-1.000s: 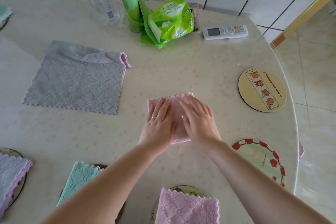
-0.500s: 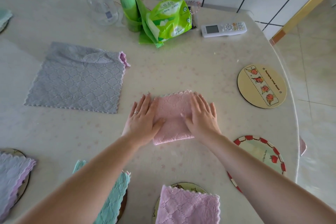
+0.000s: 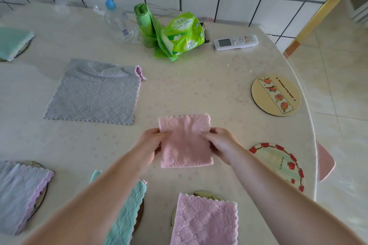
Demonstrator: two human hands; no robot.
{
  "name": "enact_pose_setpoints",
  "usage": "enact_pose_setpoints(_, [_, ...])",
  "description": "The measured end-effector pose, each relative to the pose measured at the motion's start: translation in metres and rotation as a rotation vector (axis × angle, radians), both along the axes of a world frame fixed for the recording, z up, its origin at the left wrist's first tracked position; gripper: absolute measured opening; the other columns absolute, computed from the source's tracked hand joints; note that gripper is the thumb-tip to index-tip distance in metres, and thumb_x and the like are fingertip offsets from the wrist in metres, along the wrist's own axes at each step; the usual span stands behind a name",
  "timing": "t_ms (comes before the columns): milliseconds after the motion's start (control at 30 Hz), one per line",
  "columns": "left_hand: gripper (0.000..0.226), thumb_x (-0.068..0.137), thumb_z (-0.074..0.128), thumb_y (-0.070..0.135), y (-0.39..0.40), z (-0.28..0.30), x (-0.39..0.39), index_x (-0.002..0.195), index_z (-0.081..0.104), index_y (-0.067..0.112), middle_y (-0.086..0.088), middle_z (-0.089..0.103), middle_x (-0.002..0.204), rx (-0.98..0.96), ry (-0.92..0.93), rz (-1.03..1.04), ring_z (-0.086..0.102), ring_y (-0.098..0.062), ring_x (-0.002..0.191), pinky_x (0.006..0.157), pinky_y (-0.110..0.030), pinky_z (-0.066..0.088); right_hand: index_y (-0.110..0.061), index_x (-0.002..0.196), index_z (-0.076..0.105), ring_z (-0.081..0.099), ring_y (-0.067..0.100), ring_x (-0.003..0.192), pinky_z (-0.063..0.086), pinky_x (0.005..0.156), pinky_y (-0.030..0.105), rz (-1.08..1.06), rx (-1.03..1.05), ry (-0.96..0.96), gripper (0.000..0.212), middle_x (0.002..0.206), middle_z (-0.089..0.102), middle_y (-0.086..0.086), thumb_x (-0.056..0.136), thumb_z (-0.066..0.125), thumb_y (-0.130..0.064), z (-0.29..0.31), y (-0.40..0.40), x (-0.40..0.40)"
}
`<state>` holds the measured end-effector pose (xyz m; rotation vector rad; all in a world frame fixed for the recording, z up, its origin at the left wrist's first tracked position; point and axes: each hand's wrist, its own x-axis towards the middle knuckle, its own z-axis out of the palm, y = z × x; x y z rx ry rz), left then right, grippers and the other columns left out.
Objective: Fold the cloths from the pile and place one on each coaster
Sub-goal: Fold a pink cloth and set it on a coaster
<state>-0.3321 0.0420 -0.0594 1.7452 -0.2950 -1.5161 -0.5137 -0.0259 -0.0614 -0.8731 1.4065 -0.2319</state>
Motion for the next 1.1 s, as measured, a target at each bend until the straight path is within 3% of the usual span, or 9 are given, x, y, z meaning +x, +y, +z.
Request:
enact_pose_setpoints(100, [0.009,0.086,0.062,0.014,0.010,0.000,-0.007,0.092,0.067,0.010,-0.012,0.061,0.090,0.042,0.038,-0.009,0.055,-0.022,0.082,0.073,-0.032,0.046,0.001,0.093,0.066,0.055,0.022,0.071,0.045,0.065,0.031,-0.107,0.070,-0.082,0.022,0.081,0.061,0.011,0.086,0.061,-0.019,0.006,0.019,-0.012])
enact_pose_setpoints(233, [0.014,0.088,0.059,0.020,0.017,0.003,-0.033,0.100,0.064,0.016,-0.005,0.063,0.089,0.083,0.169,-0.075,0.058,-0.019,0.079,0.060,-0.027,0.050,-0.003,0.095,0.066,0.066,0.031,0.082,0.051,0.073,0.039,-0.211,0.006,-0.109,0.031,0.088,0.069,0.017,0.085,0.062,-0.032,0.014,0.044,-0.045])
enact_pose_setpoints(367, [0.022,0.091,0.056,0.017,0.015,0.011,-0.077,0.109,0.062,0.006,-0.012,0.069,0.105,0.057,0.252,-0.174,0.065,-0.025,0.096,0.077,-0.032,0.053,-0.006,0.106,0.059,0.064,0.027,0.084,0.051,0.072,0.041,-0.329,-0.030,-0.152,0.035,0.092,0.066,0.011,0.081,0.065,-0.031,0.014,0.070,-0.091])
enact_pose_setpoints(467, [0.011,0.090,0.058,0.011,0.010,0.016,-0.111,0.100,0.061,0.007,-0.009,0.071,0.088,0.044,0.211,-0.226,0.067,-0.020,0.077,0.063,-0.027,0.053,-0.024,0.114,0.053,0.068,0.022,0.087,0.056,0.077,0.041,-0.398,-0.142,-0.039,0.036,0.097,0.068,0.001,0.082,0.068,-0.029,0.010,0.080,-0.129])
enact_pose_setpoints(533, [0.017,0.087,0.062,0.010,0.009,0.016,-0.130,0.102,0.055,0.010,-0.007,0.067,0.085,0.055,0.183,-0.254,0.064,-0.019,0.073,0.060,-0.029,0.052,-0.028,0.112,0.050,0.065,0.014,0.079,0.055,0.070,0.030,-0.434,-0.237,0.094,0.034,0.089,0.065,-0.008,0.083,0.068,-0.027,0.009,0.083,-0.148])
enact_pose_setpoints(600, [0.029,0.084,0.065,0.010,0.008,0.012,-0.146,0.110,0.050,0.013,-0.007,0.067,0.089,0.057,0.174,-0.286,0.064,-0.020,0.075,0.065,-0.033,0.053,-0.021,0.095,0.053,0.055,0.009,0.064,0.046,0.055,0.021,-0.445,-0.357,0.250,0.019,0.074,0.060,-0.010,0.084,0.067,-0.025,0.005,0.082,-0.164])
enact_pose_setpoints(667, [0.034,0.084,0.066,0.009,0.006,0.010,-0.163,0.112,0.049,0.016,-0.008,0.068,0.092,0.056,0.164,-0.314,0.065,-0.020,0.076,0.069,-0.034,0.055,-0.021,0.077,0.052,0.049,0.014,0.059,0.040,0.054,0.027,-0.443,-0.431,0.368,0.017,0.065,0.054,-0.007,0.082,0.067,-0.026,-0.002,0.082,-0.180])
enact_pose_setpoints(900, [0.022,0.084,0.064,0.003,-0.013,0.001,-0.202,0.098,0.049,0.012,-0.008,0.061,0.097,0.000,0.030,-0.285,0.062,-0.016,0.072,0.058,-0.026,0.056,-0.034,0.078,0.062,0.056,0.009,0.068,0.042,0.061,0.026,-0.466,-0.468,0.338,0.017,0.075,0.063,-0.012,0.083,0.063,-0.017,-0.015,0.075,-0.215])
enact_pose_setpoints(1100, [0.018,0.085,0.061,-0.001,-0.023,-0.009,-0.208,0.079,0.050,0.011,-0.011,0.057,0.086,-0.012,-0.072,-0.345,0.057,-0.021,0.073,0.076,-0.038,0.055,-0.033,0.088,0.064,0.055,-0.001,0.072,0.038,0.060,0.018,-0.427,-0.468,0.363,0.017,0.079,0.063,-0.017,0.085,0.059,-0.018,-0.021,0.068,-0.223])
